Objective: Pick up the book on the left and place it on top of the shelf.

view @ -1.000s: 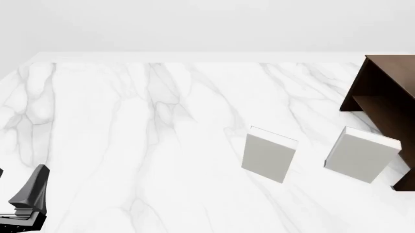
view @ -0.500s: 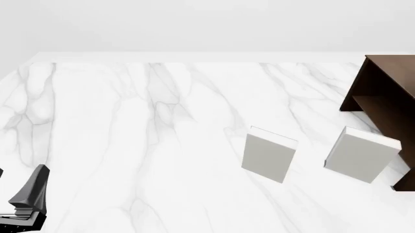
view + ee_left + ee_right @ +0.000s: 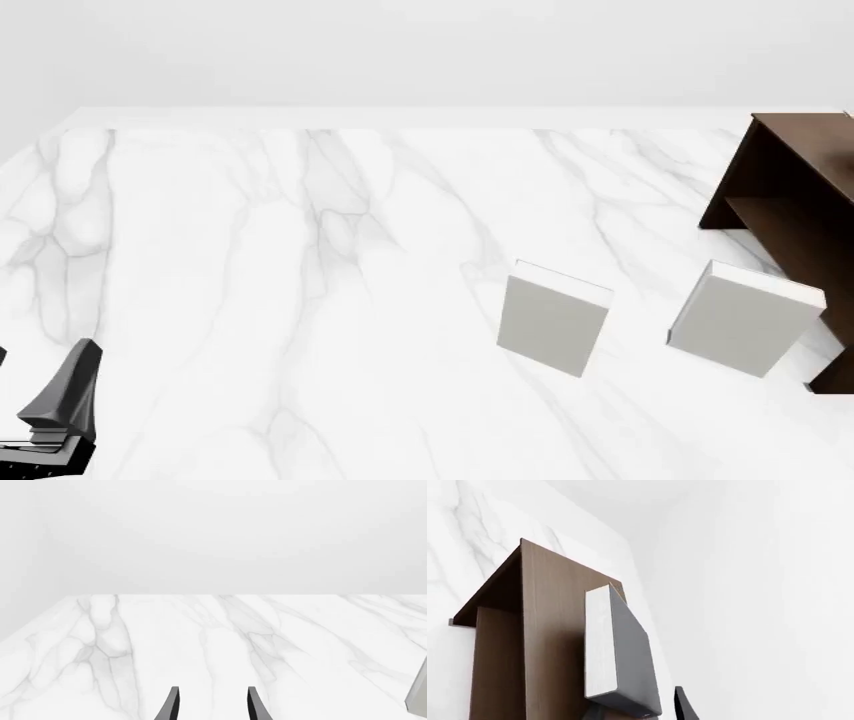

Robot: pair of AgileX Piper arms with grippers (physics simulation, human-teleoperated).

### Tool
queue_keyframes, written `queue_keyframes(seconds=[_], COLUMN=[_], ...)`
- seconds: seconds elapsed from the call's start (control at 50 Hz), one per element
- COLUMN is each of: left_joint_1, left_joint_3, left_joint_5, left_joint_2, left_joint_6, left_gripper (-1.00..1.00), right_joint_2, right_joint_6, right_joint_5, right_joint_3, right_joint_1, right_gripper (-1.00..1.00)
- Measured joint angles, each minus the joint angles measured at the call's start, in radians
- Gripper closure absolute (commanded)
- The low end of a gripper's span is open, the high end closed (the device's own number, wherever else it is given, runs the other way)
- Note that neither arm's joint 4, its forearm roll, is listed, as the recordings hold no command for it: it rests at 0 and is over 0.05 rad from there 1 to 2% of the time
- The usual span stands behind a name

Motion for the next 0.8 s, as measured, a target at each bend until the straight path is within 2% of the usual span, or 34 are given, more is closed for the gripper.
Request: queue_keyframes(seconds=[0.48,0.8], left_joint_1=[0.0,0.0], left_joint_3=[0.0,0.0], left_joint_5=[0.0,0.0], left_joint_2=[0.0,0.0], left_joint_6=[0.0,0.0], left_gripper=[-1.0,-1.0], right_joint_2=[-0.158,-0.23], right_joint_6=[0.071,0.106], right_joint_5=[-0.015,-0.009], right_joint_3=[0.168,0.212], right_joint_1=[0.024,0.047], right_gripper=[-1.0,-1.0])
